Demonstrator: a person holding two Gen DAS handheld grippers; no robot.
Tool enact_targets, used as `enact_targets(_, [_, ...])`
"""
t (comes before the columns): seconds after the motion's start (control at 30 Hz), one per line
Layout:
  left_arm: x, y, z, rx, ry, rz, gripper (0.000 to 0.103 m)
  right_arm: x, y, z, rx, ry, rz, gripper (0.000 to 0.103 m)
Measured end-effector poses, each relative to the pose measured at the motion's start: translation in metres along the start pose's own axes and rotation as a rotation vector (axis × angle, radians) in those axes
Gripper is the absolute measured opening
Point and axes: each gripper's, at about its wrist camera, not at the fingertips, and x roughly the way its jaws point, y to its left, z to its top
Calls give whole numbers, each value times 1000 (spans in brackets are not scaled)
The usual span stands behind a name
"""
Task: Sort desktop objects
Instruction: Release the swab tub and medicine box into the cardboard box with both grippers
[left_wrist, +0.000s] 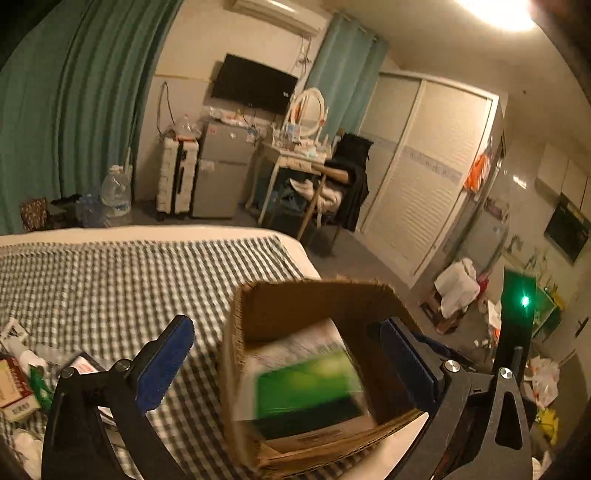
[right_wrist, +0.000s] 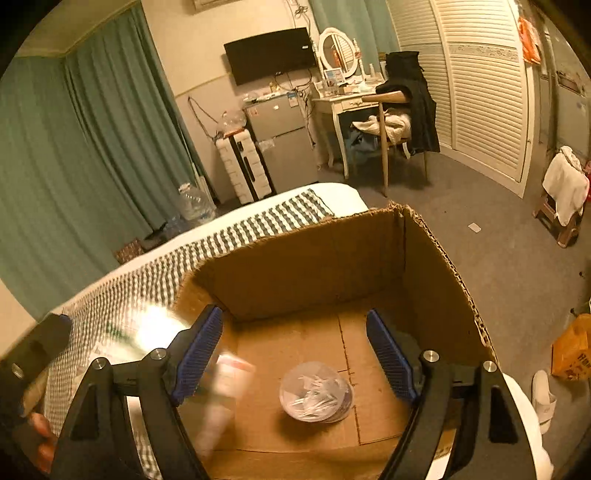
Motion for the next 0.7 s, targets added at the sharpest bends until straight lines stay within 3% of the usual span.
enact_targets(0.13, [-22, 30, 0, 21, -15, 97, 103, -16, 22, -4, -48, -24, 60, 80])
enact_targets(0.27, [-43, 87, -26, 22, -5, 312, 103, 1, 70, -24, -181, 64, 134, 80])
enact_targets(0.4, [-64, 147, -60, -52, 34, 439, 103, 28, 117, -55, -281, 160, 140, 79])
enact_targets(0.47, [-76, 176, -80, -105, 61, 485, 103, 48, 130, -68, -296, 221, 109, 69])
enact_targets(0.5, [-80, 188, -88, -132, 70, 502, 103, 56, 133, -74, -300, 248, 98, 59])
enact_targets(0.6, [-96, 226, -112, -199, 83, 548, 103, 75, 138, -94, -344, 320, 12, 15])
enact_targets(0.7, [-107, 254, -135, -227, 96, 595, 103, 70, 148, -103, -417, 299, -57, 13])
